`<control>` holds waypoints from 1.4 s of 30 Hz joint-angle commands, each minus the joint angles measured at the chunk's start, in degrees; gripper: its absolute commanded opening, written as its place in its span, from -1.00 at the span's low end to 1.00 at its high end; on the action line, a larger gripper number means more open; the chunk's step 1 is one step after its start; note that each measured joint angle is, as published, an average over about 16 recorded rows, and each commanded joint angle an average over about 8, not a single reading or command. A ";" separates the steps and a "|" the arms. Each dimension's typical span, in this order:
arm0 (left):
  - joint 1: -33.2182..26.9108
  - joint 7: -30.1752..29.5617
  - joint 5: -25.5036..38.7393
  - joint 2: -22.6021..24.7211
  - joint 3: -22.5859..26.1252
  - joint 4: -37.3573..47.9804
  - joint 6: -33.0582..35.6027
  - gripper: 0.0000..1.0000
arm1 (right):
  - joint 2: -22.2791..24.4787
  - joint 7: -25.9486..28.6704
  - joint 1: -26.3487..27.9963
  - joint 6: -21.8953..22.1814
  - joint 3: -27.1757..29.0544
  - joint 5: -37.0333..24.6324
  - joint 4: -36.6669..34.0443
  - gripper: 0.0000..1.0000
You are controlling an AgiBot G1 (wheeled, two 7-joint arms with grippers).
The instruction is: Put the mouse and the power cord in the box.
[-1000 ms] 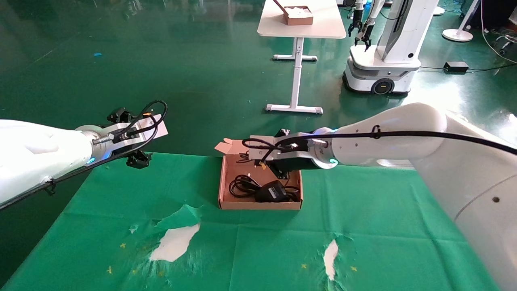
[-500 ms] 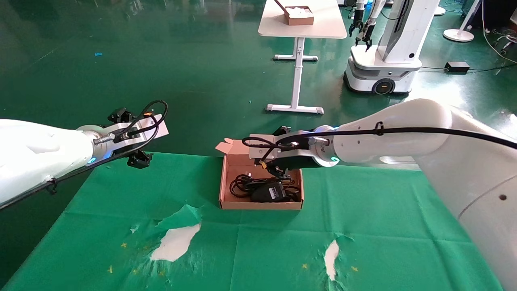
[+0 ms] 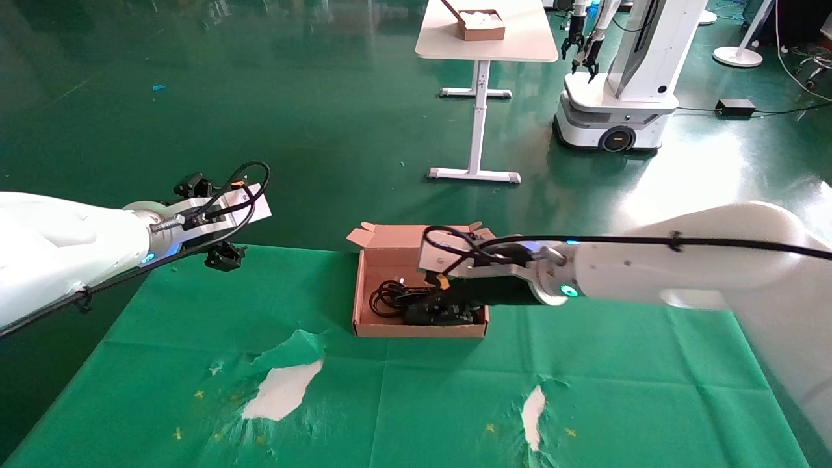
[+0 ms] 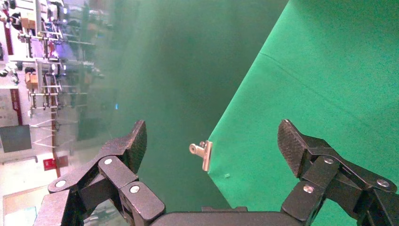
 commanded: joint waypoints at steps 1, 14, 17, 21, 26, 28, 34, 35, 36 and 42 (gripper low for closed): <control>0.00 0.00 0.00 0.00 0.00 0.00 0.00 1.00 | 1.46 0.45 -1.30 -1.22 1.23 1.98 1.43 1.00; 0.58 0.70 -1.35 -0.33 -0.87 -0.27 0.61 1.00 | 10.87 3.35 -9.69 -9.10 9.12 14.73 10.63 1.00; 1.93 2.34 -4.54 -1.08 -2.88 -0.88 2.05 1.00 | 13.08 4.03 -11.66 -10.96 10.98 17.73 12.79 1.00; 4.62 5.62 -10.95 -2.59 -6.90 -2.08 4.94 1.00 | 16.03 4.94 -14.29 -13.43 13.46 21.73 15.68 1.00; 8.00 9.74 -19.02 -4.48 -11.96 -3.57 8.58 1.00 | 19.67 6.07 -17.53 -16.47 16.51 26.65 19.24 1.00; 9.36 11.41 -22.28 -5.24 -14.01 -4.18 10.05 1.00 | 21.14 6.52 -18.84 -17.70 17.75 28.65 20.67 1.00; 13.43 16.37 -31.99 -7.52 -20.09 -5.98 14.43 1.00 | 25.51 7.87 -22.74 -21.37 21.42 34.57 24.95 1.00; 14.09 17.17 -33.57 -7.89 -21.08 -6.27 15.14 1.00 | 26.22 8.09 -23.37 -21.96 22.01 35.53 25.65 1.00; 14.78 18.02 -35.21 -8.28 -22.11 -6.58 15.88 1.00 | 26.97 8.31 -24.03 -22.58 22.64 36.54 26.37 1.00; 18.84 22.97 -44.91 -10.55 -28.19 -8.38 20.26 1.00 | 31.33 9.66 -27.93 -26.24 26.30 42.46 30.64 1.00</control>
